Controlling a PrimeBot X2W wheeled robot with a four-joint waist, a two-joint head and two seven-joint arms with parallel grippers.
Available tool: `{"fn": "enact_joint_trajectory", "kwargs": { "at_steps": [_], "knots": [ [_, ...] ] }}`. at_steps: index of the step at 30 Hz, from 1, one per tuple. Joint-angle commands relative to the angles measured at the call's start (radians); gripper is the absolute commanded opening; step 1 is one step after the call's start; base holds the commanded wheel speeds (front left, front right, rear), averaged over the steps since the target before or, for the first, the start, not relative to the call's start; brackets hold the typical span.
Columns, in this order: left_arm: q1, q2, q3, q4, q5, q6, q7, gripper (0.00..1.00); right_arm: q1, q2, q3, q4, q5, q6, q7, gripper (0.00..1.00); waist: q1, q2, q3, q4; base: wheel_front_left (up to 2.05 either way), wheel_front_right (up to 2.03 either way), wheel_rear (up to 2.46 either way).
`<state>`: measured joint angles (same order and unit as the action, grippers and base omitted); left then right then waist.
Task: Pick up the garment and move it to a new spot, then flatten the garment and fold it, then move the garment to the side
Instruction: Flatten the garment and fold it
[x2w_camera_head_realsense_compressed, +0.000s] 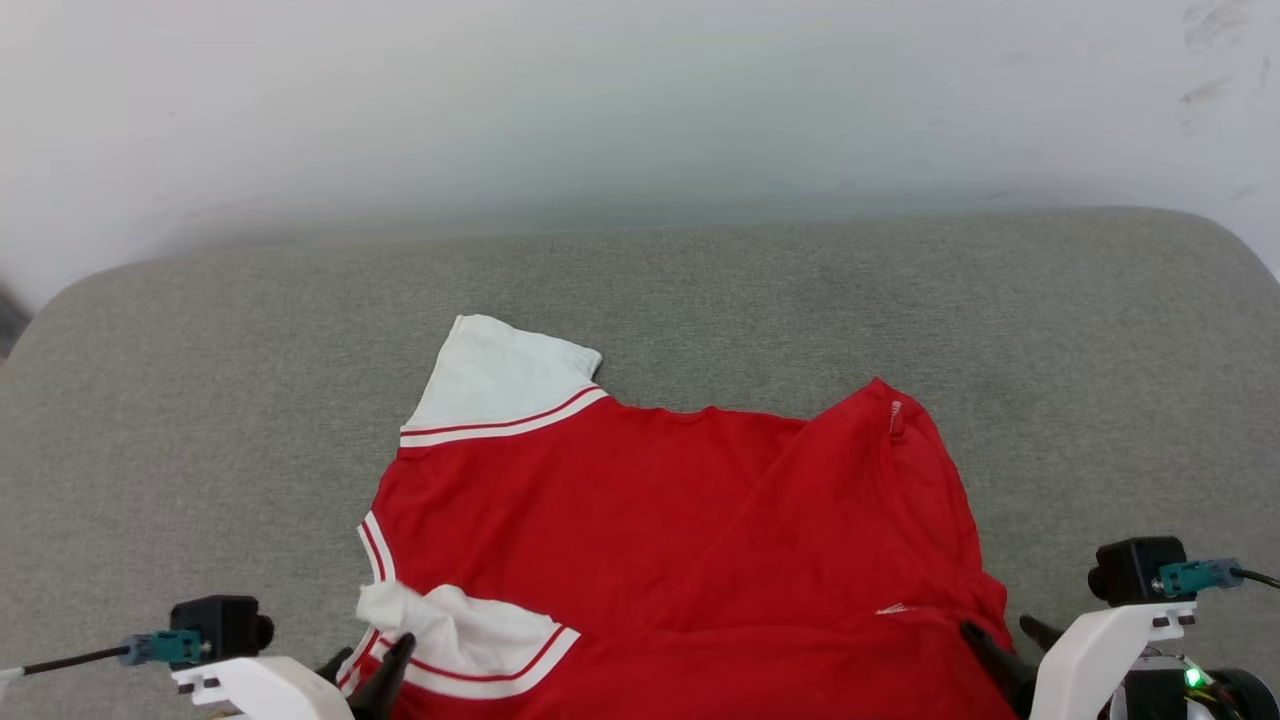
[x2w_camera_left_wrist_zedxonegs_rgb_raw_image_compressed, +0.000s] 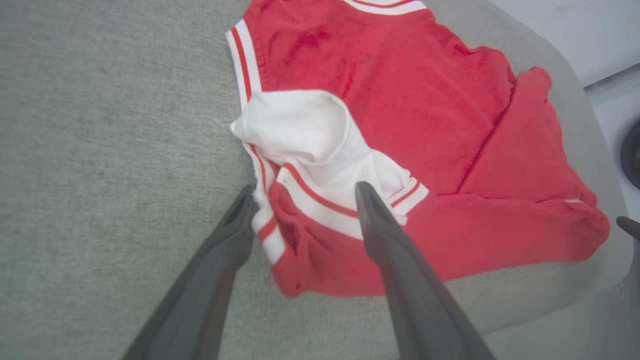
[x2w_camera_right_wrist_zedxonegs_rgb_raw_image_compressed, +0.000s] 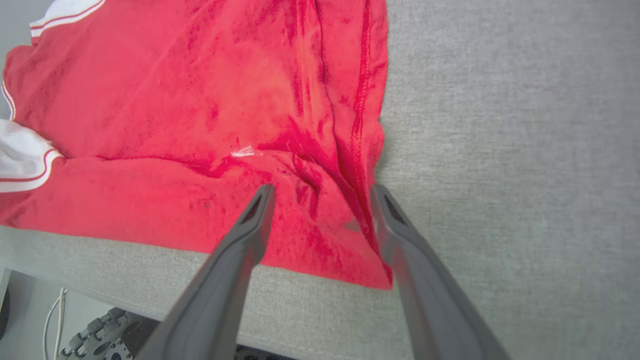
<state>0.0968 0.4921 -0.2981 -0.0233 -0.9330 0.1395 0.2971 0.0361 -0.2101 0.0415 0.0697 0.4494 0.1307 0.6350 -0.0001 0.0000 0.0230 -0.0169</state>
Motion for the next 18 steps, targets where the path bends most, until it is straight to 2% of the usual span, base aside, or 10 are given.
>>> {"fn": "enact_joint_trajectory", "kwargs": {
  "at_steps": [1,5,11,14,18],
  "knots": [
    [-0.013,0.002,0.012,0.003,0.006,-0.001,-0.014,1.00,0.002,0.007,0.003,-0.010,-0.002,0.000,-0.029,1.00,0.0001,0.0000,-0.001,-0.007,0.00,0.00,0.00],
    [-0.038,0.020,0.041,-0.003,0.034,0.010,-0.061,1.00,-0.023,0.036,-0.009,-0.047,-0.056,0.000,-0.214,1.00,0.0001,0.0000,-0.009,-0.030,0.00,0.00,0.00],
    [-0.134,0.001,0.071,-0.020,0.121,0.047,-0.182,1.00,-0.064,0.073,-0.014,-0.091,-0.120,0.000,-0.427,1.00,0.0001,0.0000,0.005,-0.063,0.00,0.00,0.00],
    [-0.200,-0.005,0.070,-0.014,0.176,0.059,-0.241,1.00,-0.086,0.086,-0.012,-0.108,-0.145,0.000,-0.488,1.00,0.0001,0.0000,0.027,-0.084,0.00,0.00,0.00],
    [-0.299,-0.006,0.076,0.022,0.213,0.049,-0.288,1.00,-0.122,0.102,-0.012,-0.136,-0.165,0.000,-0.532,1.00,0.0001,0.0000,0.083,-0.112,0.00,0.00,0.00]
  ]
}}
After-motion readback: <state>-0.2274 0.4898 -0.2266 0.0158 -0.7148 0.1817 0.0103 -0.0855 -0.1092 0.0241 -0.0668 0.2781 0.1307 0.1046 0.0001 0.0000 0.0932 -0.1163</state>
